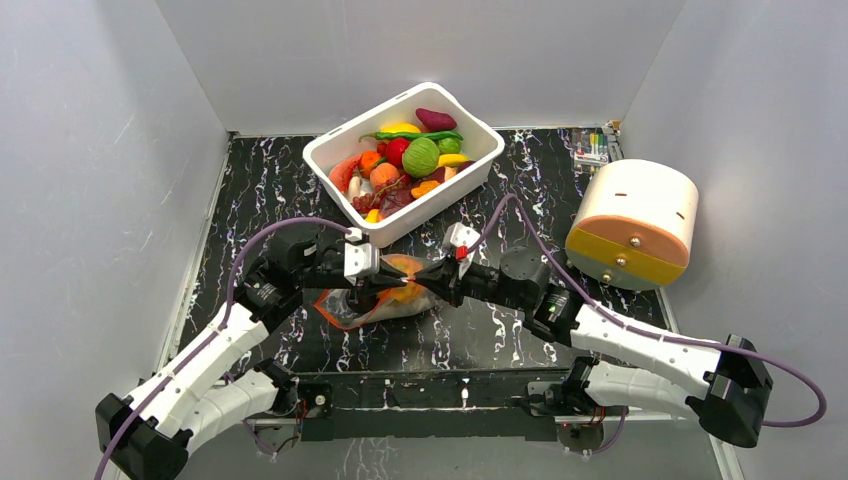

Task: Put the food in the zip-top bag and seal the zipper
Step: Zip the zipper food storage bag at the center of the board.

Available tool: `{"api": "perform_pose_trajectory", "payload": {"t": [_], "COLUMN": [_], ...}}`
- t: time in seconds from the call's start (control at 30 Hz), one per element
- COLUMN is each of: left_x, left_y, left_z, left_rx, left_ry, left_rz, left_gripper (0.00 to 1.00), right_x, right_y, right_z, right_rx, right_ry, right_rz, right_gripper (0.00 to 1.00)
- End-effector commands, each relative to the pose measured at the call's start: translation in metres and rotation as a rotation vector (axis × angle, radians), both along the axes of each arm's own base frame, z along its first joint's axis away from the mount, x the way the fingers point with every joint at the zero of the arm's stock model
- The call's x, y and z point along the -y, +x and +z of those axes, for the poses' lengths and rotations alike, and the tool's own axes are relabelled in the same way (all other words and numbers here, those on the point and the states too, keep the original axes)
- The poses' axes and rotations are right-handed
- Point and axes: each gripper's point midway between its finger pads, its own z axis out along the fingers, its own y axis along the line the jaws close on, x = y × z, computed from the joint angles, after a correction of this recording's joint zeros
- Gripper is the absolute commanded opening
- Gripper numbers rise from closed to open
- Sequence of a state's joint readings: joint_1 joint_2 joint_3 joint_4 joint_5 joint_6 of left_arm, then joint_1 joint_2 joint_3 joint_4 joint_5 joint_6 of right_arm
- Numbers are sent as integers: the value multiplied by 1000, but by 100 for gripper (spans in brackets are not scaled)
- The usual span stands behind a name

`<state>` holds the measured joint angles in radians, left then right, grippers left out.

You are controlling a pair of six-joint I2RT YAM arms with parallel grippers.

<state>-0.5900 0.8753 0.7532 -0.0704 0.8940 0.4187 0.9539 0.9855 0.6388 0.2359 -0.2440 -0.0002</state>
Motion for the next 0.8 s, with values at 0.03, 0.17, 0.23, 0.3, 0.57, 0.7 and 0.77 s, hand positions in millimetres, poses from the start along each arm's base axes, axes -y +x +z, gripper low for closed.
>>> {"api": "perform_pose_trajectory", "payload": {"t": [0.03, 0.17, 0.23, 0.3, 0.57, 0.7, 0.77], "left_x": [-1, 2, 2, 2, 1, 1, 1], "left_y": [-7, -10, -10, -11, -11, -12, -13], "left_z": [10, 14, 13, 14, 13, 14, 15], "left_rx": [3, 1, -3, -4, -5, -9, -9], "left_ry": [-15, -30, -23, -23, -16, -17, -21], "left_rz": [-24, -51, -58, -61, -60, -63, -63], "left_gripper": [0, 0, 0, 0, 0, 0, 0], "right_x": [-2, -6, -12, -15, -8, -2, -3], "right_y": [-12, -6, -7, -7, -14, -18, -18], "right_z": [46, 49, 43, 42, 21, 19, 22], "right_rx": [155, 223, 249, 258, 273, 291, 292], "right_ry": [81, 19, -28, -36, -161, -187, -183], "right_rz": [90, 99, 146, 160, 219, 231, 231], "right_gripper": [20, 36, 35, 35, 47, 48, 48]}}
